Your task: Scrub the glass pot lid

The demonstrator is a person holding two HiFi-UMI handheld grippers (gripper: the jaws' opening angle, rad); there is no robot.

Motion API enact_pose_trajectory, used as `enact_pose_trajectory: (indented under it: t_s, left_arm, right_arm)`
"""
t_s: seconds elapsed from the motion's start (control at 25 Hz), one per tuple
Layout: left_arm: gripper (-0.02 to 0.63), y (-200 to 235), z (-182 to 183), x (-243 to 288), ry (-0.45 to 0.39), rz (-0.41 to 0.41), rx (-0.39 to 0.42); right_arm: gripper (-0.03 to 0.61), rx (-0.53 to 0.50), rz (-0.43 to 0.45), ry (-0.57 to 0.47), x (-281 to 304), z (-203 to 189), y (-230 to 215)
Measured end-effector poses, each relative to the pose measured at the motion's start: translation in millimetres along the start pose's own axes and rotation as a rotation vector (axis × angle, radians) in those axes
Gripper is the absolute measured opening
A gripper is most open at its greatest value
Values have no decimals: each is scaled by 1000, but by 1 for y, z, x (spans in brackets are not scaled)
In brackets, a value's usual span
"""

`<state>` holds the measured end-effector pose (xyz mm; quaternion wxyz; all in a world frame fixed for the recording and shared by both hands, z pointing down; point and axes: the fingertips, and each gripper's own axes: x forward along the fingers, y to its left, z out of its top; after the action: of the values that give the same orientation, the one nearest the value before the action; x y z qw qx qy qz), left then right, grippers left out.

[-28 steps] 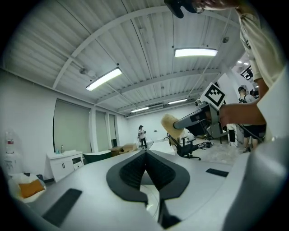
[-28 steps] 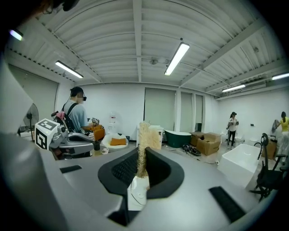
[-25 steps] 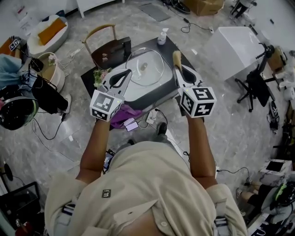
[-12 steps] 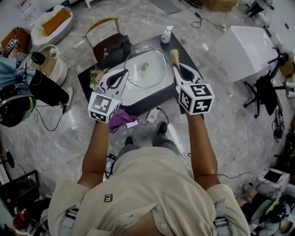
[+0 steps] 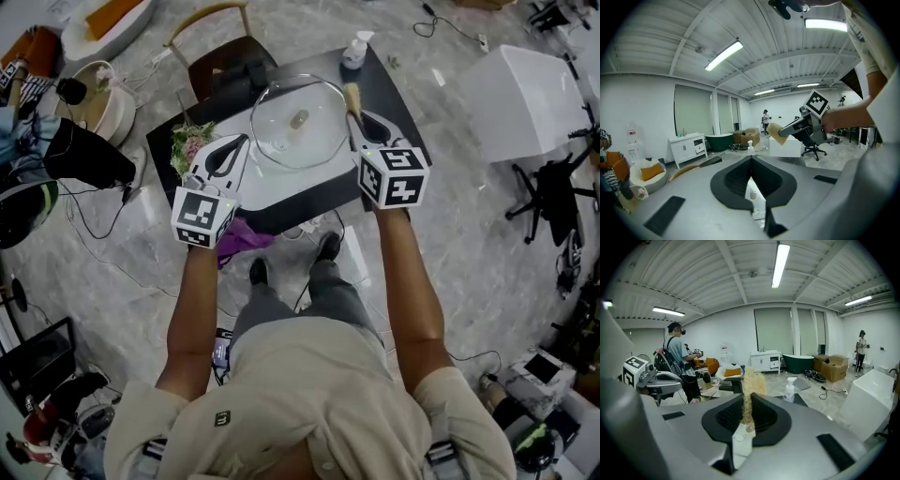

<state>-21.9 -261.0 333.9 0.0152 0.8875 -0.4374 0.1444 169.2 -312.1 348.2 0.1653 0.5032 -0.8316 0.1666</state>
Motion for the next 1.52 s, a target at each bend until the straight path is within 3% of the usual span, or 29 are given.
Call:
enact_pose_trajectory:
  t_s: [0.4,0.68,0.84,1.16,1.52]
  left_arm:
    - [14,20,-88,41,107,31,-66]
    - [14,38,-130,61,124,77,-108]
    - [14,42,-154,73,138,81,-88]
    - [14,51,-181,81,147,96,-130]
    - [14,58,-184,78,140,118,-178]
  right_arm:
    - [40,-56,22,83,110,-62,-29]
    - [40,-100,18,135,185,-107,-45]
    - [40,-120,5,151,218,-123,-57]
    - [40,-136,-14,192,248,-151,-66]
    - [40,-116,-24,216,271,-168,-57]
